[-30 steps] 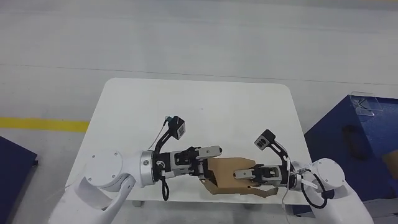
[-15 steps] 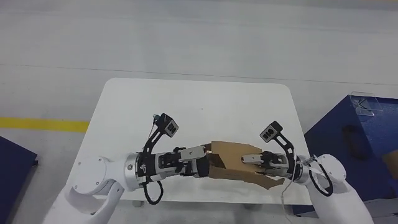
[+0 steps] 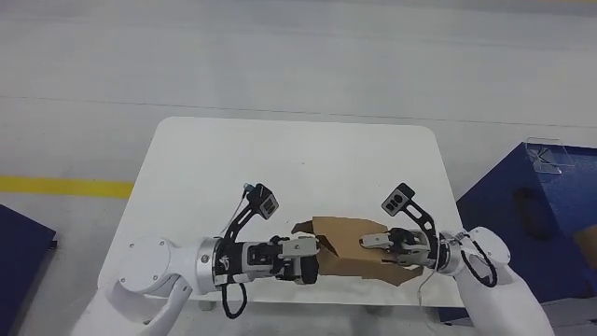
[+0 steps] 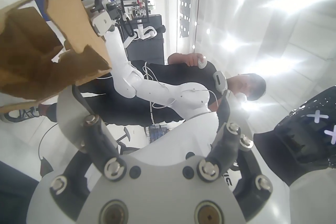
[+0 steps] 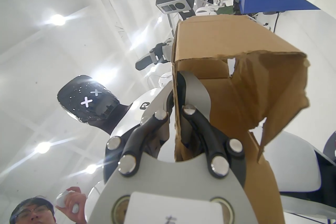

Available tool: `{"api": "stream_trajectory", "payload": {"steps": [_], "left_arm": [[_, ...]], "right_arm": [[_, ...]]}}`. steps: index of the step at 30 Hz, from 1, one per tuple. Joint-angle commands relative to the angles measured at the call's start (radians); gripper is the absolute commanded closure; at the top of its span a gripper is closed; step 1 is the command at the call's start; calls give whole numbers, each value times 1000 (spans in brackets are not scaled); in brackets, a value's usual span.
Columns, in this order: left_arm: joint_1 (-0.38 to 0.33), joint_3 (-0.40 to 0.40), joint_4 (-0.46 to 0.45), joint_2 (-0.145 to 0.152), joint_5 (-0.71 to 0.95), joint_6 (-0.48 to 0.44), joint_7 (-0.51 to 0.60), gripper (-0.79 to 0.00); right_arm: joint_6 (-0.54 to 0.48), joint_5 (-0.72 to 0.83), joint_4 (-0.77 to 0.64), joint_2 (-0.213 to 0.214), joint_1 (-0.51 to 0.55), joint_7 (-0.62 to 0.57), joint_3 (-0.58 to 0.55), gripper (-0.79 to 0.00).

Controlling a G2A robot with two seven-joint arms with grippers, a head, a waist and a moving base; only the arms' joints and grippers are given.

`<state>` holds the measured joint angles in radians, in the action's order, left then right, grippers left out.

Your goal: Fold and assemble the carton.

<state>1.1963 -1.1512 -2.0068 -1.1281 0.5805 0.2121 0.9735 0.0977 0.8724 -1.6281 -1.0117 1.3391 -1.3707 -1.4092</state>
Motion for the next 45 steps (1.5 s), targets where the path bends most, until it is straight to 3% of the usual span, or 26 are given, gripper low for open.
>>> {"api": "stream_trajectory", "payload": {"steps": [1, 5, 10, 27, 32, 36, 40, 45], "left_arm": [[-23, 22, 16, -3, -9, 29, -14, -785], [-80, 73, 63, -11, -11, 85, -32, -785], [-122, 120, 98, -21, -2, 87, -40, -785], [-138, 124, 104, -18, -8, 131, -14, -785], [-11, 6, 26, -8, 44, -71, -102, -785], [102, -85, -25, 6, 62, -124, -105, -785], [137, -100, -21, 15, 17, -51, -106, -785], [56, 12, 5, 10, -103, 76, -121, -785]], "right_arm": [[-5, 2, -3, 0, 2, -4, 2, 0], [-9, 5, -11, 1, 10, -10, 2, 0], [-13, 0, -17, 2, 19, -10, 4, 0], [14, 65, -4, -3, 26, 57, 10, 0], [27, 196, 42, -8, 18, 57, -13, 0], [45, 353, 90, -17, 3, 8, -21, 0], [67, 453, 113, -25, -11, -55, -16, 0], [61, 427, 95, -28, -10, -100, -7, 0]]}}
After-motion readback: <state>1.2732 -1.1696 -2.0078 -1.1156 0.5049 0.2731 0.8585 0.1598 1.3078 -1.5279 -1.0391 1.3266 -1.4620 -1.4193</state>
